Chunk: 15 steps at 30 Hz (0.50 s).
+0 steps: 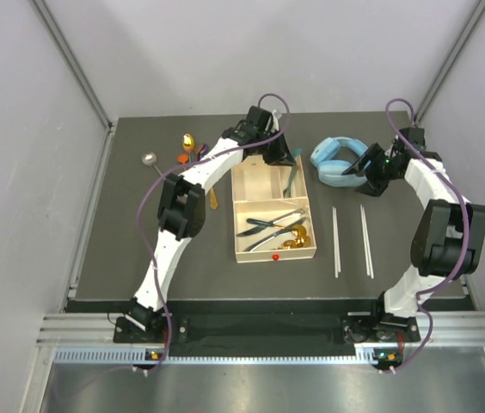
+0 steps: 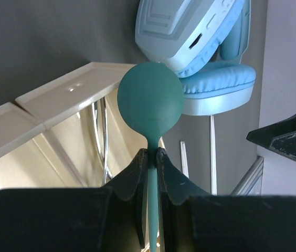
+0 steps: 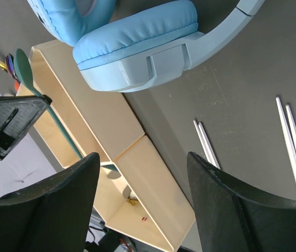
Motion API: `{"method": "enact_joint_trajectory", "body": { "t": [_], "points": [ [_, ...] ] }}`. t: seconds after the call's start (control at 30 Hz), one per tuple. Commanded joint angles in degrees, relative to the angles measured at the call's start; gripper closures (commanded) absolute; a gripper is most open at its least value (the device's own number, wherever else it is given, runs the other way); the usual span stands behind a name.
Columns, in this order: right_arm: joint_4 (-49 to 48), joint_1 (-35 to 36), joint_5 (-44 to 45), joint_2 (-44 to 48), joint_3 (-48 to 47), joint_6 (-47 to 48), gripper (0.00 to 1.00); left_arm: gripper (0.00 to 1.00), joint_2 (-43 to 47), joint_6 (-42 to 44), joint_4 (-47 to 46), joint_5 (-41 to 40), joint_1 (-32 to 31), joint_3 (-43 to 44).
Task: Sort the eating utensils into containers
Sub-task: Place the spoon in the storage box.
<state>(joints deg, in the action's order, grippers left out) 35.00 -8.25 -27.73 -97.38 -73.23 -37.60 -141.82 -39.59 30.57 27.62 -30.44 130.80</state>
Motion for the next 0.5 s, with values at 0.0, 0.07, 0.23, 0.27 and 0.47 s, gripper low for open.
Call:
{"method": "enact_joint_trajectory", "body": {
  "t": [0.0, 0.07, 0.23, 0.27, 0.47],
  "points": [
    [-0.73, 0.34, -0.93, 0.09, -1.47, 0.69, 0.32, 1.00, -0.30, -0.75, -2.62, -1.85, -0.32, 3.23],
    [-0.73, 0.34, -0.75, -0.09, -1.65, 0.69, 0.32, 1.00, -0.30, 0.04, -1.83, -2.39, -0.33, 3.23],
    [-0.99, 0.34, -0.84, -0.17, -1.13, 0.69, 0.32, 1.00, 0.58, 1.10, 0.28, -2.66, -0.59, 1.30],
    [-1.16, 0.34, -0.84, -0.17, -0.86, 0.69, 0.32, 1.00, 0.67, 1.18, 0.54, -2.57, -0.59, 0.95],
    [-1.34, 0.34, -0.93, 0.00, -0.51, 0.78, 0.32, 1.00, 0.05, 0.92, 0.37, -0.90, -0.77, -0.02]
  ]
}}
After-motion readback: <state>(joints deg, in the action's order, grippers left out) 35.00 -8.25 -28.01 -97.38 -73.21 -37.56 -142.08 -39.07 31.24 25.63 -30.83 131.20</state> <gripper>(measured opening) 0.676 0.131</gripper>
